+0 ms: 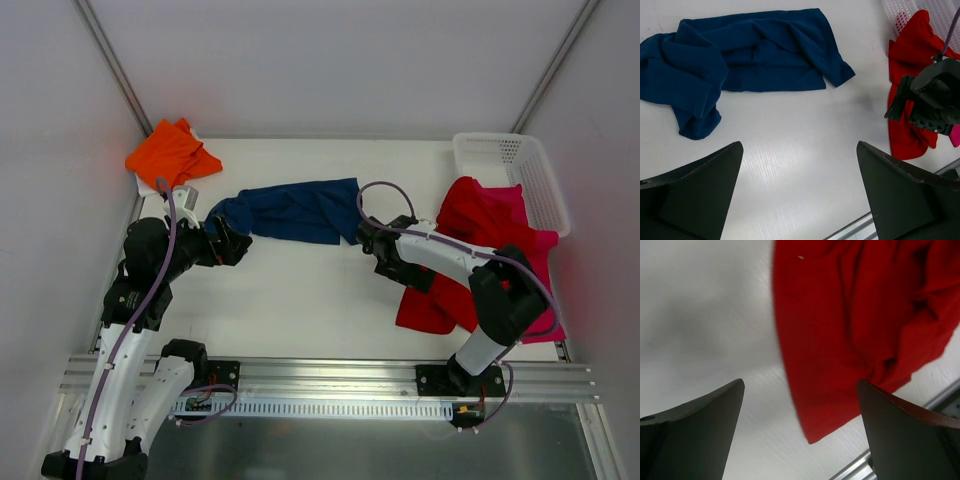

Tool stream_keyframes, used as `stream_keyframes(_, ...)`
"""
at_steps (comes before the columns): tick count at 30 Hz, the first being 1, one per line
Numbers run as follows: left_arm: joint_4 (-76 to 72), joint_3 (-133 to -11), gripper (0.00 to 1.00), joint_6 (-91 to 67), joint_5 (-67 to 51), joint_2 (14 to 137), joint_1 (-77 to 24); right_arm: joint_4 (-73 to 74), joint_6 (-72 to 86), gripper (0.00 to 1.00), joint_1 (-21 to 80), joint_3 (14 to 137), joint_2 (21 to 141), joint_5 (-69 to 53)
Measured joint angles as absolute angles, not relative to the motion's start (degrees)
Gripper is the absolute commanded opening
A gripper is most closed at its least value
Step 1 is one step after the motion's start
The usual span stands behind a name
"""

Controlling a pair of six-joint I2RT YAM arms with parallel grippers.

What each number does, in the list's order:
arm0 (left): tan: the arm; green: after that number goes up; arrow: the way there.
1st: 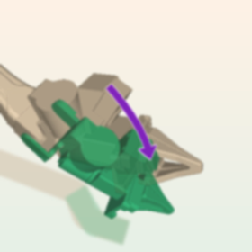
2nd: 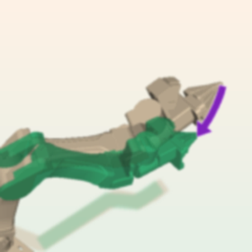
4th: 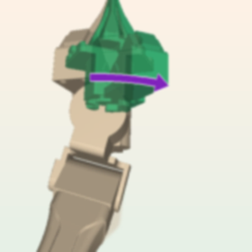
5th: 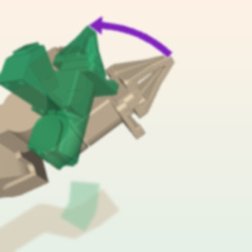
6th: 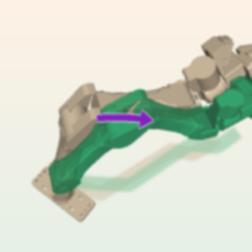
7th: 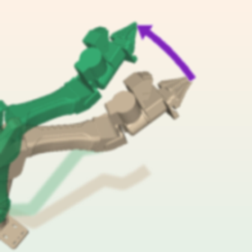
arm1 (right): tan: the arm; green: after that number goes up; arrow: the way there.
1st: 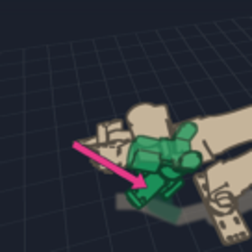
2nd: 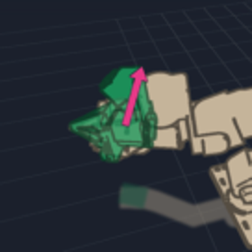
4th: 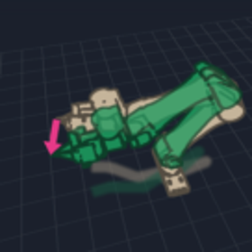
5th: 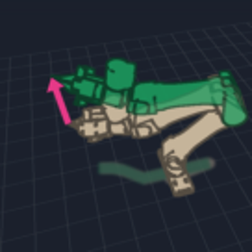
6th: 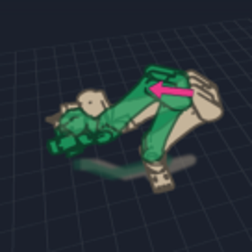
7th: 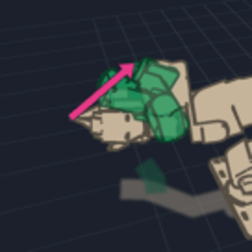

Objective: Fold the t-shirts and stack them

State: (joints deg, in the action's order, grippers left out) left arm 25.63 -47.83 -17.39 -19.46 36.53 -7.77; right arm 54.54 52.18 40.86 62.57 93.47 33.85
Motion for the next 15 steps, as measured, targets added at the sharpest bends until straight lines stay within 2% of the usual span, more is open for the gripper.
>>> stream_keyframes(7, 25.6, -47.8, 0.99, -17.4, -19.5, 36.5, -7.8, 63.0, 63.0, 0.99, 40.9, 61.9, 99.8, 35.2)
stream_keyframes(15, 25.6, -47.8, 0.99, -17.4, -19.5, 36.5, -7.8, 62.2, 66.0, 0.99, 41.5, 54.6, 96.8, 36.6)
